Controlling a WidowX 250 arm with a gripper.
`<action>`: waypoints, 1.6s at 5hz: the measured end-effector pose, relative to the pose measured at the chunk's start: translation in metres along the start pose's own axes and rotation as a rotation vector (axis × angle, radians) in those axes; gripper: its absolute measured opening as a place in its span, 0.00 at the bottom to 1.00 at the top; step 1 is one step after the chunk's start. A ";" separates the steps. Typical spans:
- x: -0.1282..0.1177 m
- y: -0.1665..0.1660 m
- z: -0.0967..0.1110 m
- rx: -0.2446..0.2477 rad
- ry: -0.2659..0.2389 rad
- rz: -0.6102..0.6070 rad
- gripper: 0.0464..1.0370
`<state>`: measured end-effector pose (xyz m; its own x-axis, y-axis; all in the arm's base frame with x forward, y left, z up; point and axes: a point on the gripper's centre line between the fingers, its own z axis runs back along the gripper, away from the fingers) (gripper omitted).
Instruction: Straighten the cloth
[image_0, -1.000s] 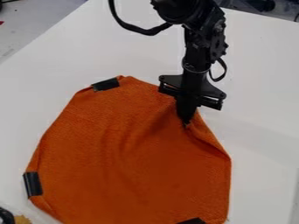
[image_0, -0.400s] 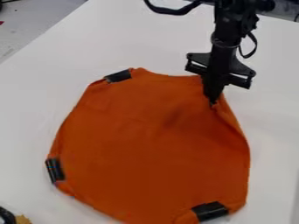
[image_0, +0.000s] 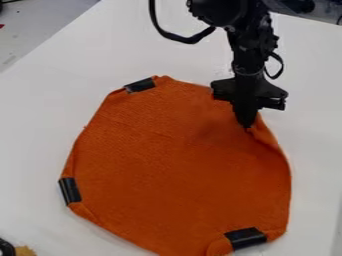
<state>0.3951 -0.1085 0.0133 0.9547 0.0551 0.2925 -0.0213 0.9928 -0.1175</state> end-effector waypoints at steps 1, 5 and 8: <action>0.001 0.001 -0.001 0.007 -0.007 0.001 0.30; 0.018 -0.013 0.006 -0.144 -0.134 0.113 0.97; 0.046 -0.054 0.001 -0.327 -0.213 0.171 0.96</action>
<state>0.4401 -0.1597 0.0338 0.8621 0.2708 0.4284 -0.0458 0.8835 -0.4662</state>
